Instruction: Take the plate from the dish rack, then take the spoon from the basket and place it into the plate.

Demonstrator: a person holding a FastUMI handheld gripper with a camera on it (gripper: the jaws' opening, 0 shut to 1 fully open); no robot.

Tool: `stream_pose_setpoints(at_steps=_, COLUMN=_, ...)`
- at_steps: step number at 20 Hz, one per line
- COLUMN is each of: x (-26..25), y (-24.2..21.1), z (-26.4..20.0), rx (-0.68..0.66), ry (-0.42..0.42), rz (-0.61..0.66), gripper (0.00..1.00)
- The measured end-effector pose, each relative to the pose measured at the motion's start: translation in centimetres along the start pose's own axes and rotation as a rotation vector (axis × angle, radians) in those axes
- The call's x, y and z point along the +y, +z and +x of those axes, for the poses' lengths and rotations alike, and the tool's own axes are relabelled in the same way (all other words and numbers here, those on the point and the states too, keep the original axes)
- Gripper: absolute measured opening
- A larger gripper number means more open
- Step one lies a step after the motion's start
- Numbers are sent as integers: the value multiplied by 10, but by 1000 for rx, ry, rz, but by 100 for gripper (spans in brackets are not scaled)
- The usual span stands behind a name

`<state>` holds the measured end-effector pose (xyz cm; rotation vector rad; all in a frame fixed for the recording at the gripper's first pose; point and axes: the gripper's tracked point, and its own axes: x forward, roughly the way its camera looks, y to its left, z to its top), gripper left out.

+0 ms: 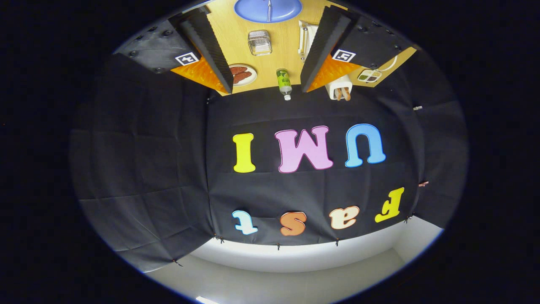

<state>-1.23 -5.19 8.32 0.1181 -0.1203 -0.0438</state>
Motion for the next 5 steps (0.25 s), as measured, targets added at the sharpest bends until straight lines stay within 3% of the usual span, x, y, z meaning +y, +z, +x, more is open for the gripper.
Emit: stream_pose_setpoints(at_steps=5, x=3, y=-11, z=5, rx=26, ry=1, rz=-18, gripper=98)
